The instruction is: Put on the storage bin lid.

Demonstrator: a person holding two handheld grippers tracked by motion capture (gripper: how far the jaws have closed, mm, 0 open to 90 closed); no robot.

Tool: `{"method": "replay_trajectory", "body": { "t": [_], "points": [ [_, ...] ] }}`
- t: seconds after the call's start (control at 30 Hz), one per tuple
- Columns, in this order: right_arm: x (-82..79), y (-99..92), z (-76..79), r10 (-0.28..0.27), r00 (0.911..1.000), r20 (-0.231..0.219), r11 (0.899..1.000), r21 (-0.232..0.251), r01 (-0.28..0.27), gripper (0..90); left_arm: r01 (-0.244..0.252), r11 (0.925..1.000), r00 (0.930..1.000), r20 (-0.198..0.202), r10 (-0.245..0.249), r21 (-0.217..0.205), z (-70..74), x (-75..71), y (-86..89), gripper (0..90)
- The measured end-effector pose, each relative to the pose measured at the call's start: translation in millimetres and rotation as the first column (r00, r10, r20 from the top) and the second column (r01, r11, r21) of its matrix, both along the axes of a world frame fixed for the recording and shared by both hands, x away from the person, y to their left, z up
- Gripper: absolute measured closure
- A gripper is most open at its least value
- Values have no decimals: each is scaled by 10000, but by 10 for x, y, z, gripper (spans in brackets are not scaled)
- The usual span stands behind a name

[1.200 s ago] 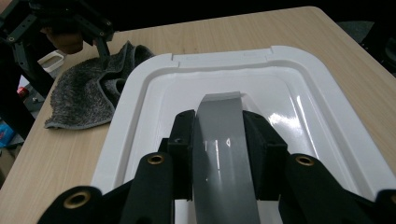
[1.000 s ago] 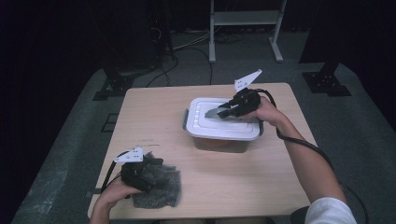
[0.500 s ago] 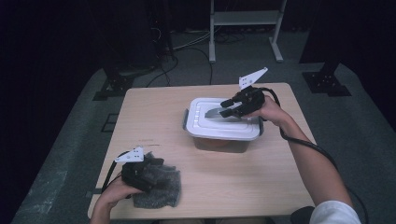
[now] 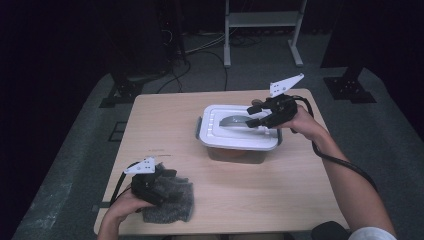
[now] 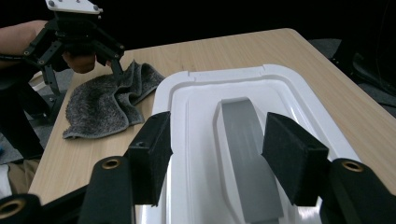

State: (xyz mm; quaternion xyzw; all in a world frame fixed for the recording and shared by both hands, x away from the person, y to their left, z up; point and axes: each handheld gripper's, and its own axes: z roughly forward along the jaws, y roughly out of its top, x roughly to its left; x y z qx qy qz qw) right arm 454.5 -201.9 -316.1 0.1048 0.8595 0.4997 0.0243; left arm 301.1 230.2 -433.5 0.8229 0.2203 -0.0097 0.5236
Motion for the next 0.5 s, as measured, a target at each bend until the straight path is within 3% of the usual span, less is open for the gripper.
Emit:
{"method": "replay_trajectory", "body": {
  "t": [0.5],
  "points": [
    [-229, -346, 13, -605, 9982, 18, 9981, 93, 605, 384, 163, 9998, 9999, -10, -163, 69, -16, -1, -46, 82]
  ]
}}
